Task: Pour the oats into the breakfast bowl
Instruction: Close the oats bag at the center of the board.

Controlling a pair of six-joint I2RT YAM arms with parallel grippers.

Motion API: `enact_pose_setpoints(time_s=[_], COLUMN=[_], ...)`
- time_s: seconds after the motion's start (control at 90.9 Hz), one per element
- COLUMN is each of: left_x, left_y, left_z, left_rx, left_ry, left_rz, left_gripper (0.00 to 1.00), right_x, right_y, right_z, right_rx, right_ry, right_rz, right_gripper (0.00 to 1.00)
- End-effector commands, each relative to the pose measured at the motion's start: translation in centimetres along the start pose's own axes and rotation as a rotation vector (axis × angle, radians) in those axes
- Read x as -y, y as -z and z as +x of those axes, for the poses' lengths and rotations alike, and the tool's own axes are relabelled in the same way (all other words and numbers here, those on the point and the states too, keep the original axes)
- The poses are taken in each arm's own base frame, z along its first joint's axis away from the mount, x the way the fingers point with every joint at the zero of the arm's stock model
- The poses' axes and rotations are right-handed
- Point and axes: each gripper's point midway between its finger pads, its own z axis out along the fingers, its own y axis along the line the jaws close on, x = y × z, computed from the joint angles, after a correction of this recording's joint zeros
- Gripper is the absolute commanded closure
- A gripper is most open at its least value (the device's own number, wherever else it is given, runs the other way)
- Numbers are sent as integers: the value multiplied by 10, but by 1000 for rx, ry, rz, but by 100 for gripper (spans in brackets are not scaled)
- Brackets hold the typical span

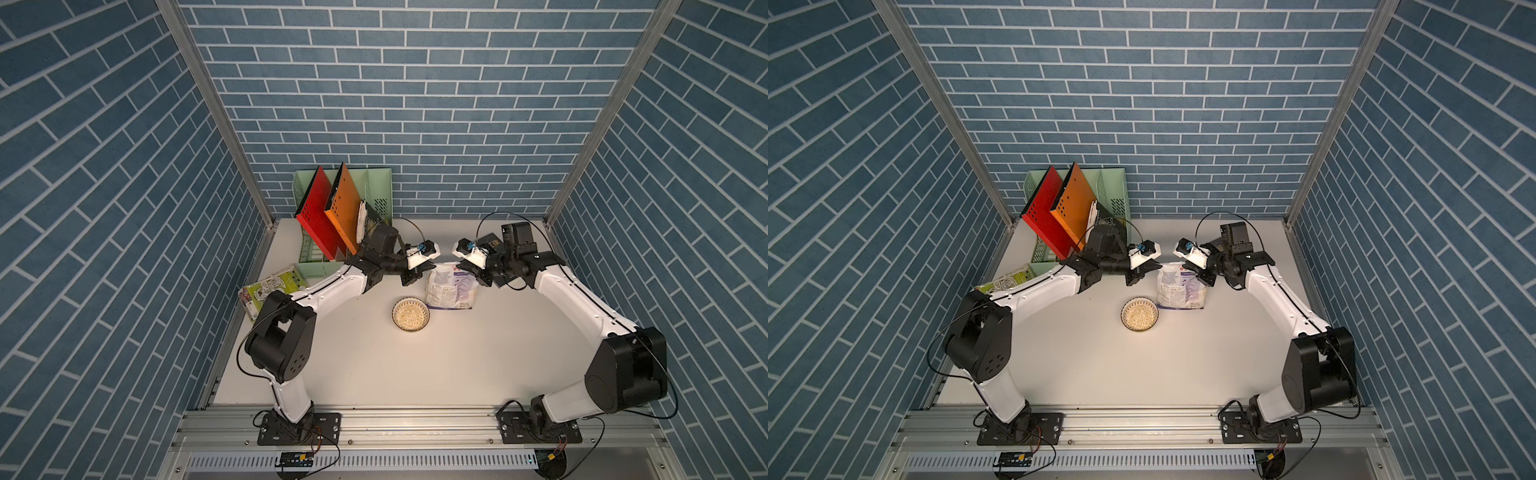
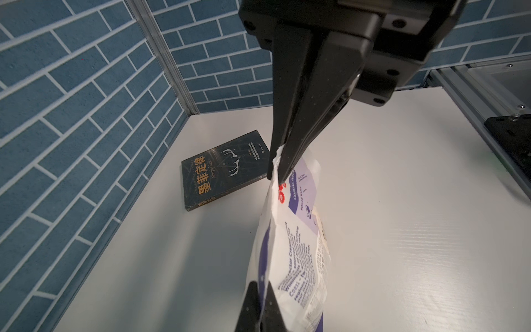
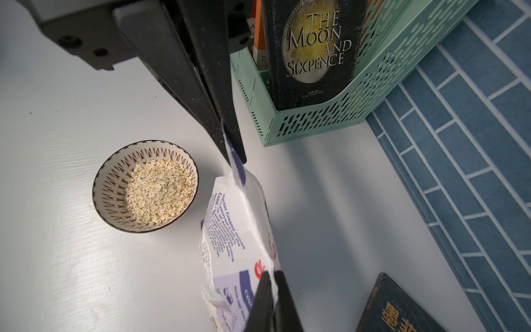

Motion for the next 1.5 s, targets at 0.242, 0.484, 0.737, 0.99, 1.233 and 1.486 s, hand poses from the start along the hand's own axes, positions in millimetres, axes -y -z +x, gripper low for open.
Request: enact_pose_setpoints(time_s=[0.242, 0.484, 0.737, 0.99, 1.233, 1.486], left_x=[-6, -7, -6, 0, 4, 1], left_y=[10, 10, 9, -14, -33, -33], left_z=[-15, -14, -20, -29, -27, -26], left_rx=[42, 39, 68, 96, 93, 78], left_ry=[-22, -23, -24, -44, -40, -40], left_rz=[-14, -18, -9, 41, 76, 58], left_gripper=[100, 100, 82, 56, 66, 100], right_x=[16, 18, 15, 12, 11, 12], right_y=[24, 27, 32, 35, 36, 37], right_z=[30, 33, 30, 17, 15, 14], right_rx=[-94, -103, -92, -42, -36, -31], right_ry=[-59, -61, -56, -43, -38, -32], right_rz=[92, 111, 108, 99, 100, 107], right_gripper=[83, 85, 100, 100, 100, 100])
